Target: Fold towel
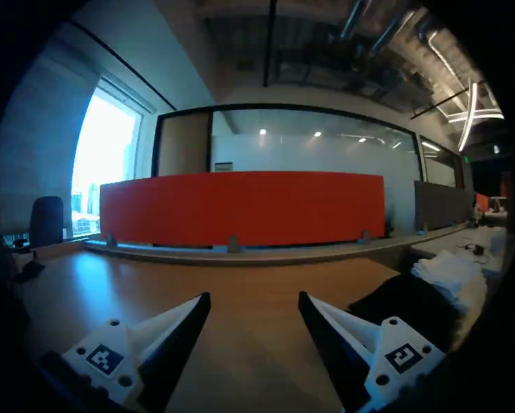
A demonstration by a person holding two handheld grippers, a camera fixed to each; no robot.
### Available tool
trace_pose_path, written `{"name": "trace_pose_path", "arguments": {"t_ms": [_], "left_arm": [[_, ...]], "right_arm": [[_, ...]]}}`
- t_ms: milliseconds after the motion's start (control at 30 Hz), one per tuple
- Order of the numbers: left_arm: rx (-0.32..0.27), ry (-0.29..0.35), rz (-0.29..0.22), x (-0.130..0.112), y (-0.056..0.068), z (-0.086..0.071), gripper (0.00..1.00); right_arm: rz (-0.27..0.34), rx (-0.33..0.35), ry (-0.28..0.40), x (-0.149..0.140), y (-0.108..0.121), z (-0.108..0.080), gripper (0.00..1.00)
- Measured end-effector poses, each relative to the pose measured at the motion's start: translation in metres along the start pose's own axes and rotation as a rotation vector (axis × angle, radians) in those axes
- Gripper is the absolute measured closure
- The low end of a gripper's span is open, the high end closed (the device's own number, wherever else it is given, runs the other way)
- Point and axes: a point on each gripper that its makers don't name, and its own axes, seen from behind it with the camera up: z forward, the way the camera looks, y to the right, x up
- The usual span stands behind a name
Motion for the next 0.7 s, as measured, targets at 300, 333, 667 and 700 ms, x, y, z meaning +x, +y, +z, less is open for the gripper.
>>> {"name": "trace_pose_path", "arguments": {"t_ms": [300, 333, 667, 700], "left_arm": [[0.000, 0.000, 0.000, 0.000, 0.001, 0.000, 0.03], [0.000, 0.000, 0.000, 0.000, 0.001, 0.000, 0.03], [0.000, 0.000, 0.000, 0.000, 0.001, 0.000, 0.03], [0.000, 0.000, 0.000, 0.000, 0.001, 0.000, 0.03]], "right_arm": [[0.023, 0.011, -0.003, -0.013, -0.004, 0.003, 0.01], [0.026, 0.011, -0.003, -0.013, -0.003, 0.003, 0.01], [0.045, 0.002, 0.014, -0.010, 0.001, 0.000, 0.01], [0.045, 0.001, 0.017, -0.010, 0.001, -0.001, 0.01]]}}
